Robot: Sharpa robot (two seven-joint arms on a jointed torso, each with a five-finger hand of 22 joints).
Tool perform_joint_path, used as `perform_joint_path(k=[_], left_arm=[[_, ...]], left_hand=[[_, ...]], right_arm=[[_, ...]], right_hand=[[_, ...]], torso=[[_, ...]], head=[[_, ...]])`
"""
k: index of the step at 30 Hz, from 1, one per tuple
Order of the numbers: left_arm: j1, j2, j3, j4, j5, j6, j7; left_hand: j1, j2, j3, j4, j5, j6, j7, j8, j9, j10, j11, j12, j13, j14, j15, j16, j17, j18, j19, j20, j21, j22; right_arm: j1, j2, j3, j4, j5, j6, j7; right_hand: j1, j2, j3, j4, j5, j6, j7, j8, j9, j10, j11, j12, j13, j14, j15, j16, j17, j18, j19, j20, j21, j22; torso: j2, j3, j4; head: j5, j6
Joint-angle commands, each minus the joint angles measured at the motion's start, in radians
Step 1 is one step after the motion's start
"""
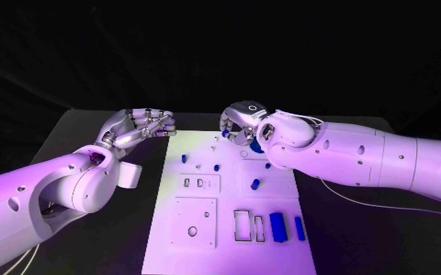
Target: Assemble the parts on the task board
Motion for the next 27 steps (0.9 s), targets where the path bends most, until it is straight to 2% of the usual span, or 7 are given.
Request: perform_joint_path(k=[1,9,14,22,27], left_arm=[[0.001,0.002,0.001,0.005,0.001,0.021,0.005],[0.002,-0.002,0.001,0.011,0.001,0.021,0.004],[0.004,0.000,0.001,0.011,0.001,0.022,0.005],[0.008,0.001,0.001,0.012,0.001,0.024,0.005],[0.010,0.000,0.001,0.012,0.001,0.025,0.005]], left_hand=[[-0.004,-0.003,0.004,0.000,-0.005,0.000,0.004,0.001,0.000,0.007,0.003,-0.003,0.001,-0.002,0.003,-0.006,0.001,0.013,0.004,0.002,-0.004,-0.001],[-0.003,-0.003,0.006,-0.001,-0.005,0.000,0.003,0.000,0.000,0.007,0.003,-0.004,0.002,-0.002,0.004,-0.007,0.002,0.013,0.004,0.002,-0.005,-0.001],[-0.003,-0.003,0.007,-0.001,-0.005,0.000,0.003,0.000,0.000,0.007,0.003,-0.005,0.002,-0.002,0.004,-0.007,0.002,0.013,0.004,0.002,-0.005,-0.002],[-0.003,-0.003,0.007,-0.001,-0.005,0.000,0.003,0.000,0.000,0.007,0.003,-0.005,0.002,-0.002,0.004,-0.007,0.002,0.013,0.004,0.002,-0.005,-0.002],[-0.003,-0.003,0.007,-0.001,-0.005,0.000,0.003,0.000,0.000,0.007,0.003,-0.005,0.002,-0.002,0.004,-0.007,0.002,0.013,0.004,0.002,-0.005,-0.002]], right_arm=[[-0.004,0.015,0.000,-0.014,-0.014,-0.023,-0.016],[-0.017,0.048,0.000,-0.040,-0.010,-0.010,-0.011],[-0.021,0.063,0.000,-0.058,-0.003,-0.005,-0.003],[-0.025,0.074,0.000,-0.075,0.001,-0.001,0.001],[-0.025,0.077,0.000,-0.082,0.000,0.000,-0.003]], right_hand=[[0.002,0.004,0.003,-0.002,0.005,-0.001,-0.001,0.005,0.034,0.021,-0.013,0.001,0.001,0.035,-0.007,0.003,0.002,-0.014,0.003,0.001,0.002,-0.001],[-0.005,0.000,0.002,-0.001,0.004,-0.005,-0.001,0.007,0.040,0.020,-0.012,0.000,0.001,0.035,-0.006,0.003,0.000,-0.014,0.001,0.001,0.001,-0.002],[-0.009,-0.003,0.001,-0.001,0.004,-0.007,-0.001,0.008,0.042,0.018,-0.012,0.000,0.001,0.034,-0.005,0.002,-0.003,-0.013,-0.003,0.001,-0.003,-0.007],[-0.011,-0.004,0.001,0.000,0.004,-0.009,-0.001,0.008,0.044,0.017,-0.011,-0.001,0.000,0.034,-0.005,0.002,-0.004,-0.013,-0.004,0.002,-0.002,-0.007],[-0.012,-0.005,0.001,0.000,0.004,-0.010,0.000,0.008,0.045,0.017,-0.011,-0.001,0.000,0.034,-0.005,0.003,-0.003,-0.012,-0.005,0.002,-0.003,-0.007]], torso=[[0.003,-0.0008,0.0052],[0.009,-0.0023,0.0096],[0.009,-0.0030,0.0128],[0.009,-0.0027,0.0090],[0.009,-0.0030,0.0105]], head=[[-0.001,-0.002],[-0.002,-0.002],[-0.003,-0.012],[0.001,-0.015],[0.000,-0.014]])
